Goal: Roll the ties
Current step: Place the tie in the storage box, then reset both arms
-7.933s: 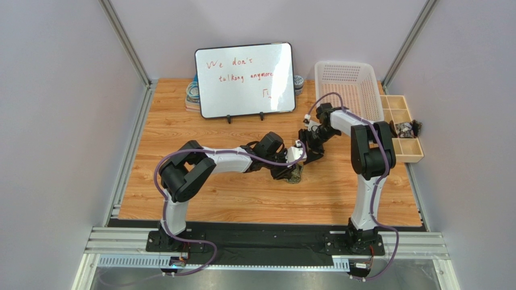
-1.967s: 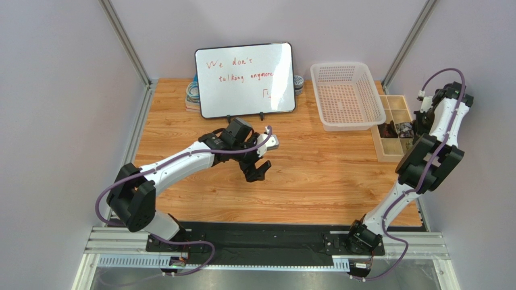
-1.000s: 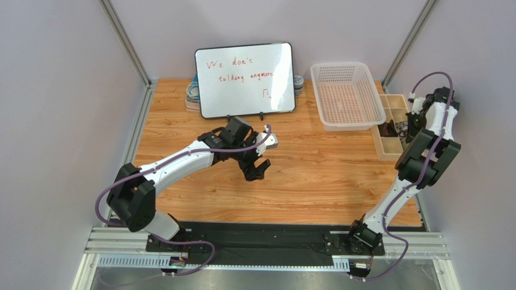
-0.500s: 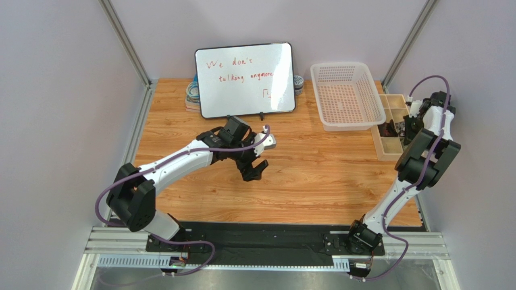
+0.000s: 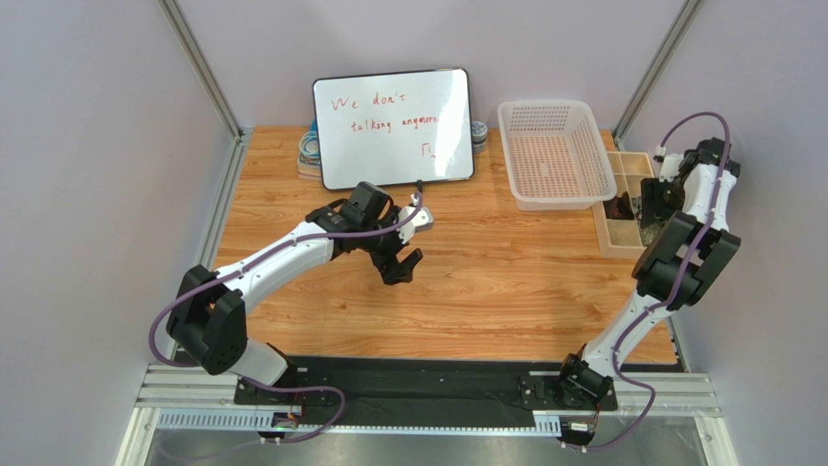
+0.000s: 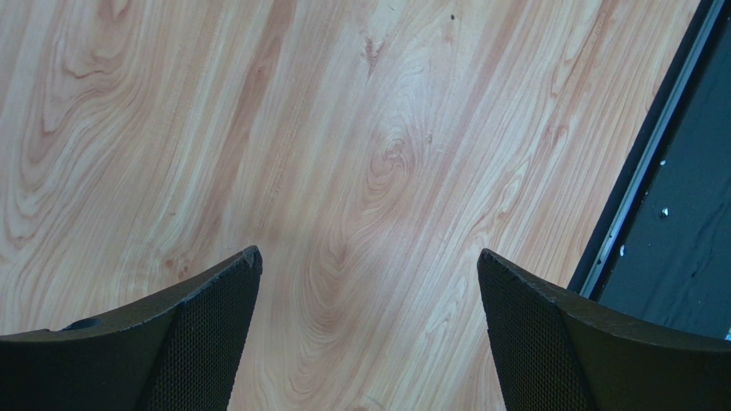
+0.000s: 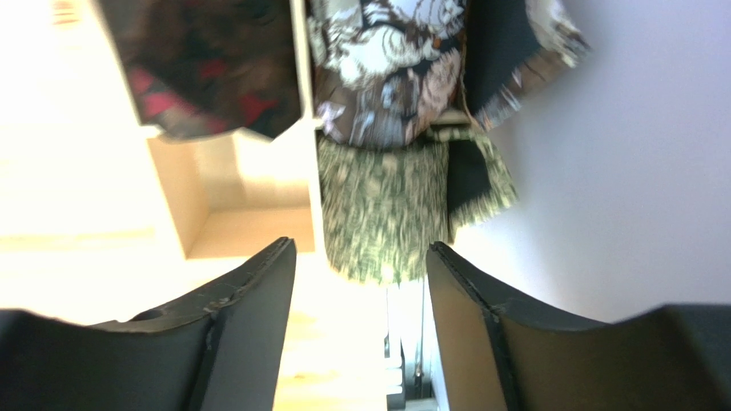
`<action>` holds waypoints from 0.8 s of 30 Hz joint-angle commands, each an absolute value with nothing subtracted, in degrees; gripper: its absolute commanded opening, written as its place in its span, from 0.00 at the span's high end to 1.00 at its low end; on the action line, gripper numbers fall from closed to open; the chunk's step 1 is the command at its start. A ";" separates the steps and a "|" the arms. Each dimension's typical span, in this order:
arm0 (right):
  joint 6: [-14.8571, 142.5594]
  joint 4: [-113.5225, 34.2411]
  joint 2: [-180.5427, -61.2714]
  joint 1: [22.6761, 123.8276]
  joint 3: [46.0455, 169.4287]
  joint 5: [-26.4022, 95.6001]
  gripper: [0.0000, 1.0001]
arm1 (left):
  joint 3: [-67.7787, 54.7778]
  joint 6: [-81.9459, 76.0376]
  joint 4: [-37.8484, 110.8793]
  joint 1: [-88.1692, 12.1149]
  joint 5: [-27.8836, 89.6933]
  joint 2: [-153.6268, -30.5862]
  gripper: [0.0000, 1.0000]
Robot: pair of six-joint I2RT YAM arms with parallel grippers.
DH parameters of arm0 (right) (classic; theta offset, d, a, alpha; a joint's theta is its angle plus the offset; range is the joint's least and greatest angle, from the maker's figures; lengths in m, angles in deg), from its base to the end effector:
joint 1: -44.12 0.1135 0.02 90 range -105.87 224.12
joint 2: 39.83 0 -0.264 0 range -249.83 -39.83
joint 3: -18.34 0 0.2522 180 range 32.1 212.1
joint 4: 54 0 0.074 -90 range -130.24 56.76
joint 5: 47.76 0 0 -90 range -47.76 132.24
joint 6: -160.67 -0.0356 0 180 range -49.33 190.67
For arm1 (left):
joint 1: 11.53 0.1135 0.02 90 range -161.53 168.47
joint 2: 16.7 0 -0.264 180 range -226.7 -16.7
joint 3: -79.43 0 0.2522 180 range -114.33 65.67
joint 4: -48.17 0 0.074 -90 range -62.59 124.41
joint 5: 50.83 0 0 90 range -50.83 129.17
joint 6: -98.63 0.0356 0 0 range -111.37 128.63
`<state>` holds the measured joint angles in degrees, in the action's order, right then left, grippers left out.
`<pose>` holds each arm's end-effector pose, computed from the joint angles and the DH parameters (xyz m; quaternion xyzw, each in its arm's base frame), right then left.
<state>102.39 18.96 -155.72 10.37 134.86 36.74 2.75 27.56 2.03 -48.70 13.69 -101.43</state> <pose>0.3517 -0.2309 0.2495 0.0101 0.9870 -0.0431 0.1547 0.2358 -0.1980 0.2550 0.4963 0.7872 -0.2547 0.2628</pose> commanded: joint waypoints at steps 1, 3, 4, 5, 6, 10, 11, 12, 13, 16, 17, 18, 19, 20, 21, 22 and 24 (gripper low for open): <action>101.34 23.22 -147.68 10.73 139.06 34.16 0.36 | 2.74 25.59 2.86 -46.69 12.45 -98.18 0.01; 101.25 24.97 -145.31 10.90 139.59 32.58 0.34 | 2.57 24.28 3.21 -46.07 12.36 -97.47 0.01; 100.64 25.76 -144.60 11.08 140.03 31.70 0.34 | 2.30 23.66 3.21 -45.29 12.45 -97.04 0.01; 100.20 27.07 -143.90 11.43 140.55 30.13 0.32 | 2.04 22.70 3.12 -44.76 12.27 -96.86 0.01; 99.67 27.87 -143.02 11.78 140.82 29.24 0.29 | 1.86 20.60 2.86 -44.05 12.18 -96.68 0.01; 95.46 29.72 -137.49 16.94 139.25 25.02 0.20 | -1.04 15.84 -0.82 -36.96 8.16 -96.85 0.01; 93.54 29.38 -136.34 18.27 138.20 24.06 0.19 | -1.30 14.88 -2.66 -35.45 7.79 -96.77 0.01; 92.04 28.68 -135.29 19.76 135.92 23.52 0.15 | -1.48 13.65 -3.55 -32.39 7.27 -96.59 0.01; 90.72 27.97 -134.06 22.65 134.25 22.82 0.13 | -1.31 13.37 -4.17 -30.88 6.39 -95.72 0.01; 85.62 24.11 -129.92 29.67 127.39 21.06 0.00 | 0.45 14.24 -5.84 -25.60 8.39 -92.39 0.01; 82.91 21.49 -127.91 31.45 125.55 20.62 0.00 | 0.98 14.42 -6.36 -24.46 9.45 -91.50 0.01; 81.75 19.81 -126.94 34.95 123.09 20.44 0.00 | 2.29 14.43 -6.80 -22.97 11.11 -90.63 0.01; 80.35 18.14 -126.06 36.72 118.63 20.44 0.00 | 3.00 14.77 -7.33 -22.61 14.78 -89.31 0.01; 79.55 15.43 -124.31 38.48 116.06 20.44 0.00 | 3.70 15.13 -8.90 -22.25 16.56 -88.78 0.01; 78.32 14.35 -123.85 42.07 114.12 20.53 0.00 | 5.36 15.56 -9.79 -21.90 18.14 -88.34 0.01; 77.88 13.56 -123.33 43.67 110.10 21.23 0.00 | 6.25 16.00 -10.67 -21.81 20.68 -87.03 0.00; 77.09 11.62 -121.84 47.53 106.39 21.23 0.00 | 8.44 15.40 -10.68 -21.64 23.16 -85.61 0.01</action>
